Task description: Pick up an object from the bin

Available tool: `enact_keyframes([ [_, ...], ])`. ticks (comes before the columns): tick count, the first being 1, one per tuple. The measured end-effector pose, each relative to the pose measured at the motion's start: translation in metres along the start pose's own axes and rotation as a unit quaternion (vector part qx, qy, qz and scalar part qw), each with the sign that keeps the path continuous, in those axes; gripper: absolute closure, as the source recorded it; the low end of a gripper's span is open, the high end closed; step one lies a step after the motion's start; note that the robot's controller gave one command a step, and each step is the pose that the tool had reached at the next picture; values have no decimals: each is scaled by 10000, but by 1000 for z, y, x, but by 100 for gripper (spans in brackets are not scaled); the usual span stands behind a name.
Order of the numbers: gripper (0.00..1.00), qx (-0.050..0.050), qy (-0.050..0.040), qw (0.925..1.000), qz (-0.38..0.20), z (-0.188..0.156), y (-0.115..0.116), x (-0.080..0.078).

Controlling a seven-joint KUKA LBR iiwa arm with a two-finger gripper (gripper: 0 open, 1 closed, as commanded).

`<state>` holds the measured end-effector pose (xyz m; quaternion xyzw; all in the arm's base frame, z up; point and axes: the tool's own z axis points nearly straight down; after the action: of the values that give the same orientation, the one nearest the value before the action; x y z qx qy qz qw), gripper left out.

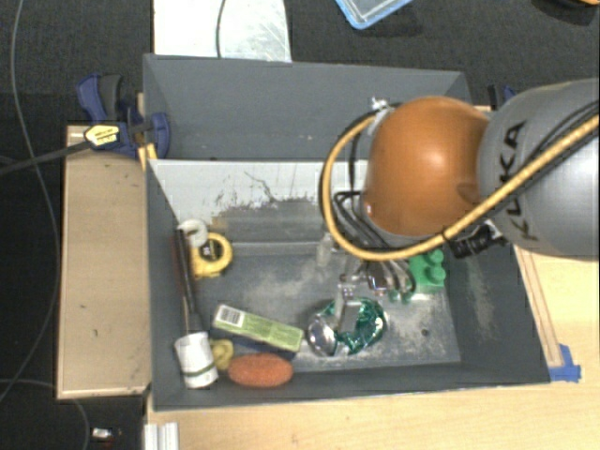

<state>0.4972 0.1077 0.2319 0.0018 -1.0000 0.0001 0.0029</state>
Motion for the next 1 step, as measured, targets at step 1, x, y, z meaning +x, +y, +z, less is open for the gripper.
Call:
enact_keyframes([
  [1, 0, -6, -41, 10000, 23, -4, -1, -2],
])
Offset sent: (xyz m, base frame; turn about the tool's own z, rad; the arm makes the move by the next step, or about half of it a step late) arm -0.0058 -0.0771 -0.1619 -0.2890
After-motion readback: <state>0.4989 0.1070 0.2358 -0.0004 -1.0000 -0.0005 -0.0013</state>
